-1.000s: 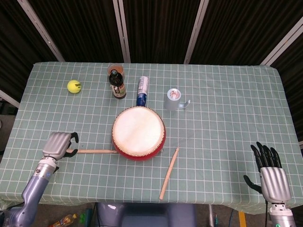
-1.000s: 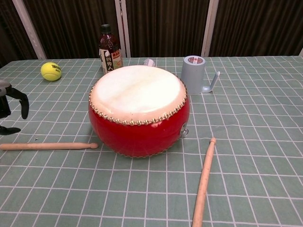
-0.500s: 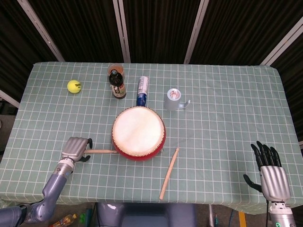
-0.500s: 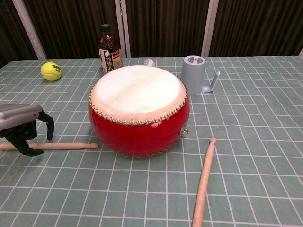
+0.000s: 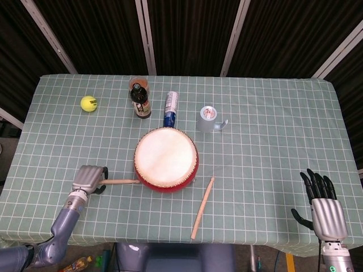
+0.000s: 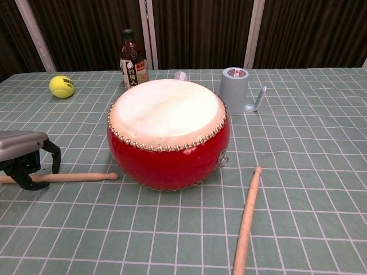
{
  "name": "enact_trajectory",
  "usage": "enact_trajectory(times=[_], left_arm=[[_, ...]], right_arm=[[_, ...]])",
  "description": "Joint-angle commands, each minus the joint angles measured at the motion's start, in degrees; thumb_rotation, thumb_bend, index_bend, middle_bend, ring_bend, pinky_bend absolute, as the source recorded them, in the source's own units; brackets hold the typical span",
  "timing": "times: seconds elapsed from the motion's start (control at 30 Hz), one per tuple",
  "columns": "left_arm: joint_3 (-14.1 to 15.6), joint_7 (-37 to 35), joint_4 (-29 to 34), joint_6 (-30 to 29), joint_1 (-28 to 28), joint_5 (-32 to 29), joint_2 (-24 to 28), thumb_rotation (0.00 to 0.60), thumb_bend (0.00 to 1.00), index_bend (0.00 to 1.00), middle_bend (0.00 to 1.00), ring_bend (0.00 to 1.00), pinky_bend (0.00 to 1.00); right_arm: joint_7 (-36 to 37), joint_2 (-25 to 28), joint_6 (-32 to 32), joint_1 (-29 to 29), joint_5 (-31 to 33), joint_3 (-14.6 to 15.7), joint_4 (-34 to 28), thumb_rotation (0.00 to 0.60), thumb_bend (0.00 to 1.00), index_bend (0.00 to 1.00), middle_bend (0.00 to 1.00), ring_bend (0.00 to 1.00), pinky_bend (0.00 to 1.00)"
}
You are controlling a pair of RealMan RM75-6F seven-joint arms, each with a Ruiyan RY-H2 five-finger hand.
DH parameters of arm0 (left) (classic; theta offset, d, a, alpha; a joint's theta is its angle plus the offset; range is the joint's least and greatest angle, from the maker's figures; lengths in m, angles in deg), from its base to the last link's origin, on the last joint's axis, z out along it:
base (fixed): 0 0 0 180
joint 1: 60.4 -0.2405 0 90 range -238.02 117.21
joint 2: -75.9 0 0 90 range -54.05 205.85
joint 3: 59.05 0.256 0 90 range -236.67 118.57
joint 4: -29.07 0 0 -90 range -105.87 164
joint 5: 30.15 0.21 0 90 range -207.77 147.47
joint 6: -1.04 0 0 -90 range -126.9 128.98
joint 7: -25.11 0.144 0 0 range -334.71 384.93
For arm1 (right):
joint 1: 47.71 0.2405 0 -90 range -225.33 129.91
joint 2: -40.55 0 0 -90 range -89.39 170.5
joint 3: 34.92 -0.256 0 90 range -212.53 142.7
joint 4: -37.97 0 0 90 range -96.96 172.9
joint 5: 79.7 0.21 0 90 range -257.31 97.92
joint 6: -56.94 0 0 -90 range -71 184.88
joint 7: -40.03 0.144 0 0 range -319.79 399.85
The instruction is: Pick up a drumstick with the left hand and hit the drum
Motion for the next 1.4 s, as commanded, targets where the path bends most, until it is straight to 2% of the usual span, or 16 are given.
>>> enact_trajectory(times=[0.03, 0.63, 0.77, 0.87, 0.97, 1.13, 1.3, 1.4], left_arm=[[0.3, -0.4, -0.4, 0.1, 0.0, -0.2, -0.1, 0.600, 0.30, 0.47, 1.00, 1.00, 1.00], [1.5, -1.3, -3.3, 0.0, 0.4, -1.0, -1.8, 0.600, 0.34, 0.52, 1.00, 1.00, 1.00], [1.8, -1.1, -3.5, 0.0, 0.5, -1.3, -1.9, 0.600, 0.39, 0.56, 1.00, 1.00, 1.00], [1.8, -1.3, -3.4, 0.0, 0.5, -1.4, -1.8, 0.600, 0.49, 0.66, 1.00, 1.00, 1.00], [1.8, -1.8, -2.8, -0.3, 0.4, -0.7, -1.3, 0.600, 0.53, 0.71, 1.00, 1.00, 1.00], [0.9, -5.7, 1.2, -2.3, -0.5, 3.3, 1.0, 0.600, 0.53, 0.72, 1.00, 1.00, 1.00], [0.7, -9.7, 7.3, -6.4, -2.2, 11.6, 6.2, 0.600, 0.53, 0.73, 1.00, 1.00, 1.00], [0.3, -12.0, 10.7, -7.9, -3.0, 14.5, 9.5, 0.600, 0.53, 0.73, 1.00, 1.00, 1.00]], right_arm=[[0.0, 0.0, 0.0, 0.0, 0.0, 0.1, 0.0, 0.600, 0.25, 0.00, 0.00, 0.00, 0.04], [0.1, -0.1, 0.0, 0.0, 0.1, 0.1, 0.0, 0.600, 0.25, 0.00, 0.00, 0.00, 0.04], [0.1, 0.0, 0.0, 0.0, 0.1, 0.1, -0.1, 0.600, 0.25, 0.00, 0.00, 0.00, 0.04], [0.1, 0.0, 0.1, 0.0, 0.1, 0.1, -0.1, 0.600, 0.25, 0.00, 0.00, 0.00, 0.04], [0.1, 0.1, 0.1, 0.0, 0.1, 0.1, -0.1, 0.600, 0.25, 0.00, 0.00, 0.00, 0.04], [0.2, 0.2, 0.0, 0.0, 0.1, 0.1, -0.2, 0.600, 0.25, 0.00, 0.00, 0.00, 0.04], [0.2, 0.1, 0.0, -0.1, 0.2, 0.2, -0.1, 0.600, 0.25, 0.00, 0.00, 0.00, 0.04], [0.1, 0.0, 0.0, 0.0, 0.2, 0.1, -0.1, 0.600, 0.25, 0.00, 0.00, 0.00, 0.04]])
